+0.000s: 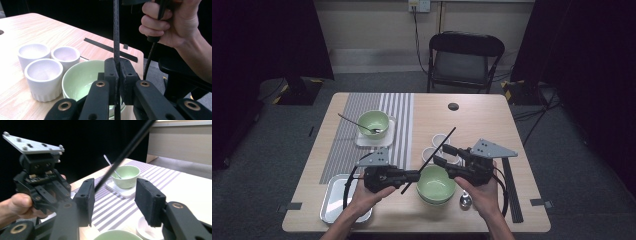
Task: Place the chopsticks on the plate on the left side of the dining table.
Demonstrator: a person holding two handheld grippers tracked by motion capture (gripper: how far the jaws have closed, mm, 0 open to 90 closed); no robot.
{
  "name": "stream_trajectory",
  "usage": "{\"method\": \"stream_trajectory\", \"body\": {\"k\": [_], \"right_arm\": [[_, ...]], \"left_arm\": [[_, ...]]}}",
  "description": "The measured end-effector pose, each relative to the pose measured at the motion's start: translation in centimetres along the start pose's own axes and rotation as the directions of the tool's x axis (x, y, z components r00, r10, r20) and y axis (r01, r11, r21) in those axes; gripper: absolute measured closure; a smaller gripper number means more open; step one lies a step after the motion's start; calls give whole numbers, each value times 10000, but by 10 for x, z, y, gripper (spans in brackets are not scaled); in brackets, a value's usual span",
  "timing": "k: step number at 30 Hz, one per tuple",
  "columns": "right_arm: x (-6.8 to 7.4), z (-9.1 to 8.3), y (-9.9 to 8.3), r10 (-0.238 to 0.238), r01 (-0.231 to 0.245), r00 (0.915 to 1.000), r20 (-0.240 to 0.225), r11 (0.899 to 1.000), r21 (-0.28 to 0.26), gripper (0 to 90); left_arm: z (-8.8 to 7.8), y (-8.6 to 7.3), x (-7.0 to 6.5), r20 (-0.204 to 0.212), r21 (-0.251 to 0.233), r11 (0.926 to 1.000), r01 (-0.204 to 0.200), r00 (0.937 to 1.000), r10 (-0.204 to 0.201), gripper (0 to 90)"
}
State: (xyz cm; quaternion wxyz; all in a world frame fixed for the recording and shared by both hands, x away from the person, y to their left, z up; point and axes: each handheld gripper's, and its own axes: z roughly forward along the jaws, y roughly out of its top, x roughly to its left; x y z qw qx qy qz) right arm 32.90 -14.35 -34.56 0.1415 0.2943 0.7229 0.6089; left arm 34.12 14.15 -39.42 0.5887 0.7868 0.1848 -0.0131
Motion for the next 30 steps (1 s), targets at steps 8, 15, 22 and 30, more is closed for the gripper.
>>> {"method": "stream_trajectory", "body": {"k": [8,15,22,30], "right_arm": [[-4,-5,2,94,-85,9985,536,9998,-182,463],[-6,-6,1,154,-141,9978,649,9997,-205,448],[-4,-8,3,35,4,9943,1066,9993,-364,442],[-10,-6,-2,39,-21,9910,1337,9999,-137,441]], "left_arm": [[1,0,-1,3,120,9999,-95,10000,95,858],[1,-1,2,-154,191,9998,15,9999,-12,859],[5,0,-4,-15,353,9991,-219,9998,220,859],[1,0,-1,-152,243,9996,-146,9998,149,859]]}}
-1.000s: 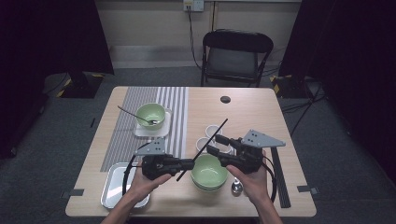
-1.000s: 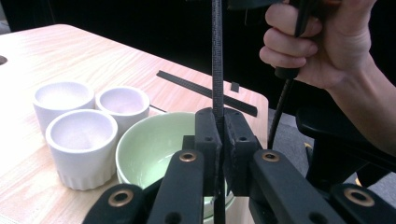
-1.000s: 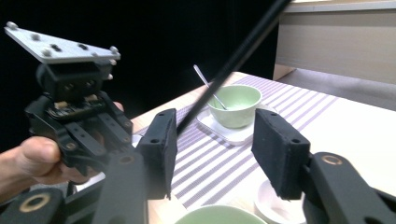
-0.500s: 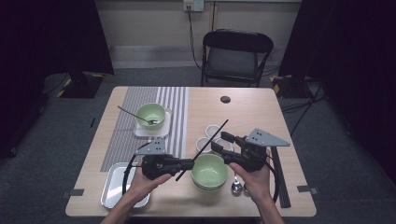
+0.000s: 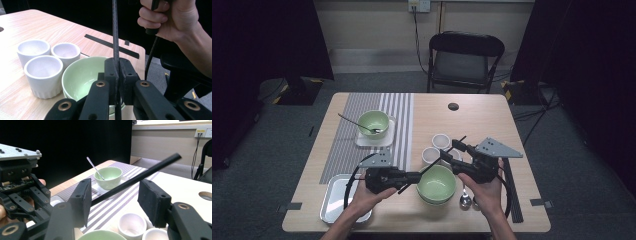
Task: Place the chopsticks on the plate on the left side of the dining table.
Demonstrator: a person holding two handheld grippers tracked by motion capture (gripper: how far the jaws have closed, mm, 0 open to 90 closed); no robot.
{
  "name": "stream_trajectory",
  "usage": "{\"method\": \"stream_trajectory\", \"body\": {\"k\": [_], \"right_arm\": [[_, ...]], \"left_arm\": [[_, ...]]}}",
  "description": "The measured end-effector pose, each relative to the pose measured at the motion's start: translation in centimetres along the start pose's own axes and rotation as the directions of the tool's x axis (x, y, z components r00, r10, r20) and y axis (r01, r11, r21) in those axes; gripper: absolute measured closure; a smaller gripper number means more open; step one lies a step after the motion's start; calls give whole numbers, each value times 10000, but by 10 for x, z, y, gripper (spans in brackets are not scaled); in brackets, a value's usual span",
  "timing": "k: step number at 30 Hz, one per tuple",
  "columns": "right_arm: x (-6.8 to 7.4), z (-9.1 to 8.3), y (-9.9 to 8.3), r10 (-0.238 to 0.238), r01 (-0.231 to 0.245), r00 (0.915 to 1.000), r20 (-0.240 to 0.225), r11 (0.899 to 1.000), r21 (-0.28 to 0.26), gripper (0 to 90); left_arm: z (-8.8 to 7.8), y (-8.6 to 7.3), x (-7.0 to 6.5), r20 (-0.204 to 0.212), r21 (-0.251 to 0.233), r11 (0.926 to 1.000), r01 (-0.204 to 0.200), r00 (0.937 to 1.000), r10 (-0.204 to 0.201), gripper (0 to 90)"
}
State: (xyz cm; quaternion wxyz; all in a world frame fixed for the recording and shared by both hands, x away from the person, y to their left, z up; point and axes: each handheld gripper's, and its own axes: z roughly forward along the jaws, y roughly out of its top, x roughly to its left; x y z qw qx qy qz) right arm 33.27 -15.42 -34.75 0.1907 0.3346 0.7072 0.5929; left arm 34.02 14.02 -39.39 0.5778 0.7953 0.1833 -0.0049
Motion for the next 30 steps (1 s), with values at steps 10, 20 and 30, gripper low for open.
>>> {"method": "stream_trajectory", "body": {"k": [10,20,30], "right_arm": [[-6,2,-5,146,-148,9998,102,9998,111,416],[-8,3,-7,201,-206,9996,218,9996,196,394],[-10,3,-8,230,-236,9994,266,9994,235,373]], "left_arm": [[-6,1,3,-69,-136,9999,39,10000,-40,859],[-9,1,4,-126,-238,9997,56,9999,-59,859],[-11,0,6,-162,-231,9997,63,9998,-67,859]]}}
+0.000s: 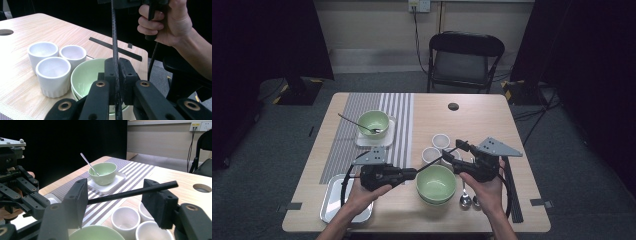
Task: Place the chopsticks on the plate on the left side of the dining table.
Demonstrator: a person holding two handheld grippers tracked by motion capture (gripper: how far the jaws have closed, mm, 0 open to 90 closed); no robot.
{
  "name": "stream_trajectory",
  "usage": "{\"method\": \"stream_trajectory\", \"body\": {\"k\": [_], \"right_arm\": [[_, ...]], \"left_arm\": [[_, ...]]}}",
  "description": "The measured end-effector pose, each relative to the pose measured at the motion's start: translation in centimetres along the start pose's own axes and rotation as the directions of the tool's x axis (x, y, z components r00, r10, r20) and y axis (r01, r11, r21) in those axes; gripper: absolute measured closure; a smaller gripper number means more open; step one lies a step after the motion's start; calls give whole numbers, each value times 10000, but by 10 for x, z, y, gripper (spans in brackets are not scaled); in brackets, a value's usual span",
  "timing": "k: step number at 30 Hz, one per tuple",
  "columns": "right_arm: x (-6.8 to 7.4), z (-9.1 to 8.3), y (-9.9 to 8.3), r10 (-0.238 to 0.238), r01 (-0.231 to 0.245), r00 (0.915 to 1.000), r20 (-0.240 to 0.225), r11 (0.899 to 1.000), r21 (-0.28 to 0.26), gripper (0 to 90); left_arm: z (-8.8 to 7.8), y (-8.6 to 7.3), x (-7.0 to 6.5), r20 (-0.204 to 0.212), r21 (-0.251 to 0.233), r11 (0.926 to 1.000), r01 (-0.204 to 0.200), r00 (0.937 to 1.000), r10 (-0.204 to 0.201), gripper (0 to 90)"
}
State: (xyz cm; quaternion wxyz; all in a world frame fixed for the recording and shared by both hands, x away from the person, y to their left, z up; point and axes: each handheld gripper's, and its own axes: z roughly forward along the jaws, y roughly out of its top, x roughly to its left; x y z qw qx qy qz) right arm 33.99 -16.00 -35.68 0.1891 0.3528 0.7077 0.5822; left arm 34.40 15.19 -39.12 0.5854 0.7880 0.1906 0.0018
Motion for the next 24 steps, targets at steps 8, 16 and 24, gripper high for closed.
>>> {"method": "stream_trajectory", "body": {"k": [8,16,24], "right_arm": [[-1,1,-1,31,-31,10000,21,10000,40,352],[-4,-1,-1,143,-143,9999,-11,9997,197,299],[-6,-4,0,85,-88,9999,125,9998,191,297]], "left_arm": [[-1,-1,2,-51,-1,10000,47,10000,-47,860],[-3,-1,5,-175,-40,10000,60,9998,-60,859],[-8,-3,11,-344,-137,9998,150,9993,-154,859]]}}
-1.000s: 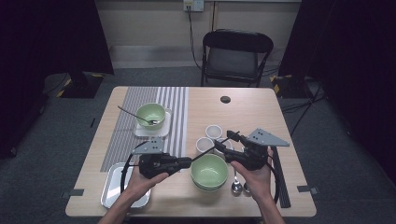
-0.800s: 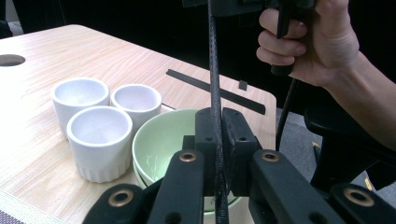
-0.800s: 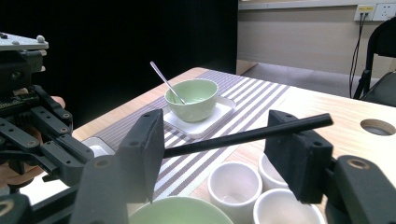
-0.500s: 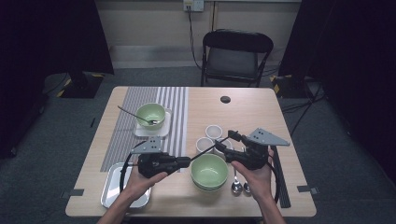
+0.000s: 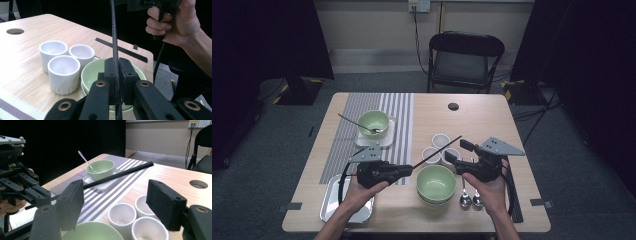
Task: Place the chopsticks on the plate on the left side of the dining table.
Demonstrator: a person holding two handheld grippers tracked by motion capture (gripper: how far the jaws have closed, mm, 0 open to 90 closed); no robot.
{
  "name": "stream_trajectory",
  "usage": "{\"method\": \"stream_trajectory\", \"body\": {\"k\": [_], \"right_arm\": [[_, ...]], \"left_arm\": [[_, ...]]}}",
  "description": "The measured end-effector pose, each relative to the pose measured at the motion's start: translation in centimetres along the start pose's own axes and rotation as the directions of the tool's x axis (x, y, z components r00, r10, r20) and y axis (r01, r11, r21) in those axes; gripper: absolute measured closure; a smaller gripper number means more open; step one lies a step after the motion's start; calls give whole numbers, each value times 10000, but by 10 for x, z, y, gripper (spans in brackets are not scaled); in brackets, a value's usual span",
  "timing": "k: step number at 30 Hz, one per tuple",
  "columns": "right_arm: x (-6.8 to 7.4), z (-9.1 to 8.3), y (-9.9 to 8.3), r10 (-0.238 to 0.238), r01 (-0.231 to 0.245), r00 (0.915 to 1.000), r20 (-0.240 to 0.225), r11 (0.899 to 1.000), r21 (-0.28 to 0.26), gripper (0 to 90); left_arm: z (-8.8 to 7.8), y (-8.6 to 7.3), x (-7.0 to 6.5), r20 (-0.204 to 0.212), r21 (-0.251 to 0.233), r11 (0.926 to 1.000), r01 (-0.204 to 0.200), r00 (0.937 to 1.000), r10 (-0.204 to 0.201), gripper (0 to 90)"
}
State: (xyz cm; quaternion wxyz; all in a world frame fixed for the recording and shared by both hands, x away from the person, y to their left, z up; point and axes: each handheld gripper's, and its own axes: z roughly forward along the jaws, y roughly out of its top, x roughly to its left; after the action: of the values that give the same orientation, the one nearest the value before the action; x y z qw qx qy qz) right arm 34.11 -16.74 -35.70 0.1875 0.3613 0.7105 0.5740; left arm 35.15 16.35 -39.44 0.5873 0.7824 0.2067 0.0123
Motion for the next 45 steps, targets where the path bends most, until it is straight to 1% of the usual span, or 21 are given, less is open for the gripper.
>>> {"method": "stream_trajectory", "body": {"k": [4,6,11,13,15,17,19,20,22,23,27,29,31,32,33,35,38,39,40,41,45], "right_arm": [[-1,-2,-1,151,-151,9999,-34,9999,34,297],[-1,-4,0,-78,77,9998,161,9999,75,295],[-7,-14,-2,-161,154,9986,501,9998,145,287],[-13,-20,-7,-116,91,9968,788,9994,325,289],[-19,-24,-14,-98,51,9958,912,9987,516,293],[-23,-28,-21,-37,-37,9935,1139,9979,648,298],[-28,-32,-27,44,-138,9917,1287,9973,728,298],[-30,-35,-31,138,-256,9894,1446,9965,798,300],[-34,-40,-36,189,-315,9876,1560,9964,787,300],[-36,-42,-38,206,-357,9861,1648,9954,892,300],[-44,-50,-46,231,-447,9807,1941,9932,1077,301],[-48,-54,-52,253,-511,9790,2023,9910,1235,313],[-52,-57,-59,351,-646,9766,2121,9889,1338,315],[-54,-58,-64,354,-679,9758,2159,9871,1451,318],[-57,-59,-68,395,-744,9743,2220,9857,1514,318],[-62,-62,-75,522,-921,9703,2361,9826,1616,317],[-70,-64,-82,633,-1116,9641,2581,9779,1769,313],[-72,-64,-84,679,-1164,9633,2597,9774,1763,312],[-75,-65,-86,705,-1216,9604,2695,9766,1776,309],[-77,-65,-88,759,-1285,9585,2747,9755,1788,304],[-89,-65,-94,932,-1621,9463,3095,9653,2049,276]], "left_arm": [[-1,-2,3,-74,-48,9999,120,9999,-120,859],[-1,-3,5,-144,-29,9999,168,9998,-169,860],[-3,-3,8,-251,-99,9997,230,9994,-232,859],[-5,-3,10,-302,-77,9997,241,9992,-243,859],[-5,-4,12,-341,-35,9997,246,9991,-247,859],[-6,-6,14,-259,-39,9994,356,9990,-357,859],[-6,-9,16,-408,35,9989,457,9981,-456,859],[-7,-10,17,-407,67,9989,470,9981,-467,859],[-9,-10,19,-525,16,9987,516,9973,-514,859],[-10,-10,19,-528,-29,9986,535,9972,-536,859],[-14,-10,22,-693,32,9989,467,9965,-463,859],[-16,-10,24,-735,32,9985,543,9958,-540,859],[-20,-9,26,-882,126,9989,458,9951,-445,859],[-21,-9,28,-927,38,9985,545,9942,-539,859],[-24,-9,30,-995,116,9989,457,9940,-443,859],[-28,-10,33,-1152,218,9987,470,9924,-442,859],[-35,-13,39,-1362,195,9983,546,9893,-515,859],[-38,-14,41,-1471,125,9979,639,9872,-614,859],[-41,-14,43,-1500,145,9980,615,9869,-586,859],[-44,-15,44,-1609,57,9978,663,9849,-645,859],[-51,-17,52,-1688,73,9968,791,9827,-767,859]]}}
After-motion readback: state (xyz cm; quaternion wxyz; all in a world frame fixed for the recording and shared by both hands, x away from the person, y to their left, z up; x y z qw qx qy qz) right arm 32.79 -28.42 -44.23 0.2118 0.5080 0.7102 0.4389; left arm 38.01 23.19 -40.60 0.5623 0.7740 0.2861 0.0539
